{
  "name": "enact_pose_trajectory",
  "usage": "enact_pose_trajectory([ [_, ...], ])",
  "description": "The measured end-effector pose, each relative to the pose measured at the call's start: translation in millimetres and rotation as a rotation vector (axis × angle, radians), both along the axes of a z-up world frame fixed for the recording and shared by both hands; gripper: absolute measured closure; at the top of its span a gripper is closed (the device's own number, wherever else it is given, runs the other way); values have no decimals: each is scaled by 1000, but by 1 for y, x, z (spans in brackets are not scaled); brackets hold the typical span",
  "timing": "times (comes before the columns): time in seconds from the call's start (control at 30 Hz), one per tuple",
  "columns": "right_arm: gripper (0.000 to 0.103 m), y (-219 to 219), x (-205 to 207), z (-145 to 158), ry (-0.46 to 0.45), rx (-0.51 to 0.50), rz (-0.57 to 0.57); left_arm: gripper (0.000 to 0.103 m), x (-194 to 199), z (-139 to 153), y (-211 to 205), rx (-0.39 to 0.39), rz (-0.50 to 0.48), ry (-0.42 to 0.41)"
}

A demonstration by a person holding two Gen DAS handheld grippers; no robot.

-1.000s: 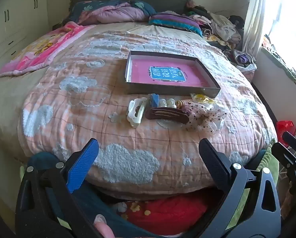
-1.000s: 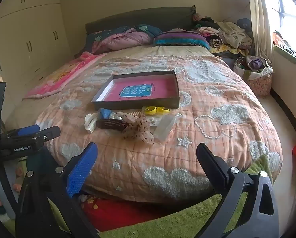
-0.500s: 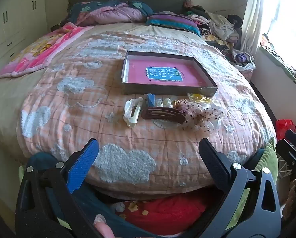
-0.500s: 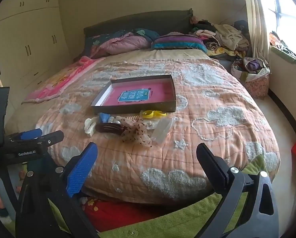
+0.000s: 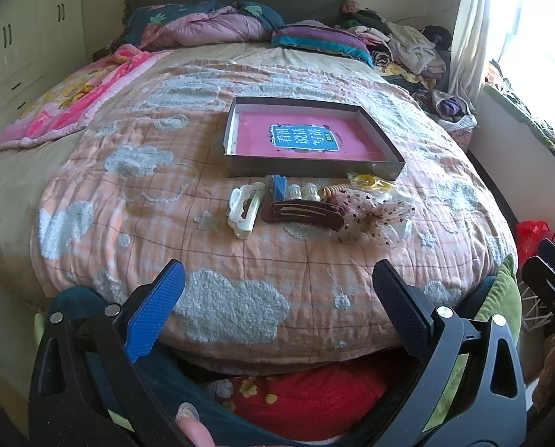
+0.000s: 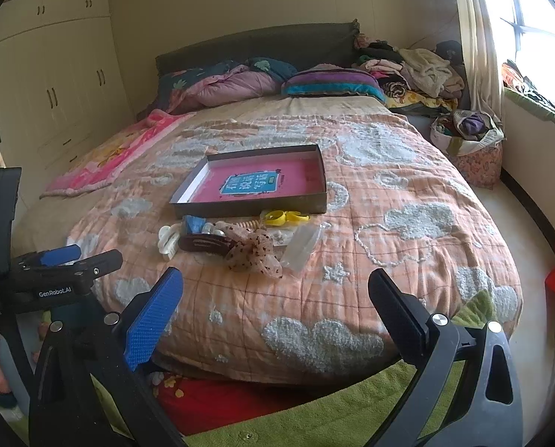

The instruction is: Organize jewelry

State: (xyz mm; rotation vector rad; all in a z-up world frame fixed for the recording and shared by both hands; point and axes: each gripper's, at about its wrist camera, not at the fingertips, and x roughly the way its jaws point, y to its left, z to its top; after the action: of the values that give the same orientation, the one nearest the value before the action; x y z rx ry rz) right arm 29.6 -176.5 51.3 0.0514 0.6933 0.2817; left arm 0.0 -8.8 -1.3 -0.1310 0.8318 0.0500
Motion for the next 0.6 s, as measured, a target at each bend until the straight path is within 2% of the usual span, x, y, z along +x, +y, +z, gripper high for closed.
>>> enact_pose_trajectory([
  [0.6, 4, -4, -3, 4, -4, 12, 3, 9, -1, 0, -5, 10, 3, -6],
])
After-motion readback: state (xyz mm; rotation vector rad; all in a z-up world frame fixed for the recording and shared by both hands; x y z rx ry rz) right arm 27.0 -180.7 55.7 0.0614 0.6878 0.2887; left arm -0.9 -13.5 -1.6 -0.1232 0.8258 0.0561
